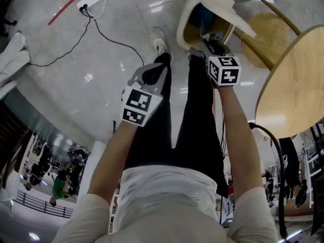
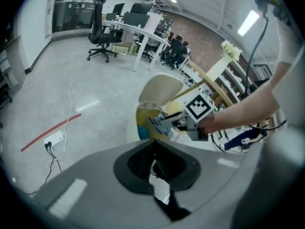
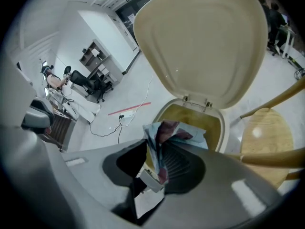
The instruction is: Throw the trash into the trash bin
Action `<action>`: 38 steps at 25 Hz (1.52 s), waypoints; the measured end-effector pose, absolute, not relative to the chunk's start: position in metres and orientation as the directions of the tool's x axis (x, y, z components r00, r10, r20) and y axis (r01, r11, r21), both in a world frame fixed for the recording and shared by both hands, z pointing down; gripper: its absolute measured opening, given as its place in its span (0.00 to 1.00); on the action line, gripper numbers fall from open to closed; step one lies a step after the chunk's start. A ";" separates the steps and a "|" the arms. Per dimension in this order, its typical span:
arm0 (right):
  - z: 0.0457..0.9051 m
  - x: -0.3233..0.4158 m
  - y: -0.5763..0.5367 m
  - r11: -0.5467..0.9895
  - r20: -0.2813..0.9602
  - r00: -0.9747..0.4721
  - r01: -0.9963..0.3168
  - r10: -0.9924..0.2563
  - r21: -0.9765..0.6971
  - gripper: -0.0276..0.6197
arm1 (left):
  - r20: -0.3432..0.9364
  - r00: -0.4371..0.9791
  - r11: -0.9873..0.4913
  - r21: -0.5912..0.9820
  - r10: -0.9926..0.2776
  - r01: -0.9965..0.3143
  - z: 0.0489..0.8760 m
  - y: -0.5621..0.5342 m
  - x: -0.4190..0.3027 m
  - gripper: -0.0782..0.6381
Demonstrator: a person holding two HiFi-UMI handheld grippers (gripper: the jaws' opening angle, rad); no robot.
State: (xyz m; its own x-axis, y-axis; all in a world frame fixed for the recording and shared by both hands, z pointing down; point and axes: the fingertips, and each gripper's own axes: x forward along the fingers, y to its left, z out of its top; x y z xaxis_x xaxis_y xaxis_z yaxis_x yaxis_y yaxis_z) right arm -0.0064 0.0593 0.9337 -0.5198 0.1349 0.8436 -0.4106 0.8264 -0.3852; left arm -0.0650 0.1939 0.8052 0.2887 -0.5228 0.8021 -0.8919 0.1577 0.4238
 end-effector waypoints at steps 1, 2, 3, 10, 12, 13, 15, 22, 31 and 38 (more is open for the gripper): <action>0.933 -0.005 0.058 0.826 0.843 -0.520 -0.411 0.135 -0.386 0.21 | 0.801 0.291 0.156 0.425 -0.523 -0.892 0.805 0.193 -0.064 0.12; 0.932 -0.004 0.058 0.825 0.844 -0.518 -0.410 0.139 -0.388 0.22 | 0.800 0.292 0.155 0.427 -0.524 -0.891 0.805 0.192 -0.063 0.12; 0.932 -0.003 0.059 0.825 0.845 -0.515 -0.408 0.147 -0.392 0.26 | 0.799 0.294 0.155 0.429 -0.524 -0.890 0.804 0.191 -0.062 0.12; 0.928 0.002 0.058 0.846 0.865 -0.474 -0.386 0.161 -0.369 0.36 | 0.799 0.294 0.150 0.426 -0.525 -0.892 0.797 0.188 -0.063 0.12; 0.930 0.005 0.060 0.854 0.879 -0.446 -0.380 0.167 -0.355 0.36 | 0.799 0.292 0.151 0.426 -0.525 -0.892 0.796 0.188 -0.063 0.12; 0.931 0.007 0.060 0.854 0.884 -0.436 -0.382 0.170 -0.353 0.36 | 0.799 0.291 0.153 0.425 -0.526 -0.892 0.795 0.189 -0.063 0.12; 0.931 0.009 0.060 0.849 0.886 -0.431 -0.392 0.170 -0.354 0.36 | 0.798 0.289 0.154 0.425 -0.529 -0.892 0.794 0.189 -0.062 0.12; 0.917 0.012 0.061 0.853 0.881 -0.448 -0.391 0.152 -0.346 0.36 | 0.793 0.282 0.147 0.419 -0.540 -0.896 0.788 0.186 -0.061 0.12; 0.839 0.010 0.051 0.867 0.875 -0.478 -0.402 0.076 -0.295 0.19 | 0.776 0.271 0.113 0.401 -0.569 -0.909 0.727 0.176 -0.066 0.12; 0.766 0.015 0.055 0.869 0.866 -0.497 -0.404 0.053 -0.285 0.14 | 0.771 0.274 0.083 0.388 -0.575 -0.918 0.669 0.181 -0.064 0.12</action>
State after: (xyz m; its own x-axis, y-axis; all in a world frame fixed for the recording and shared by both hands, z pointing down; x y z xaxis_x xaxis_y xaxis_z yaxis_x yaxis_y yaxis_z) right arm 0.0151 0.0549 0.7660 -0.4972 0.0525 0.8660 -0.4039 0.8694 -0.2846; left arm -0.0637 0.1806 0.6687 0.2740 -0.5750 0.7709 -0.9178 0.0832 0.3883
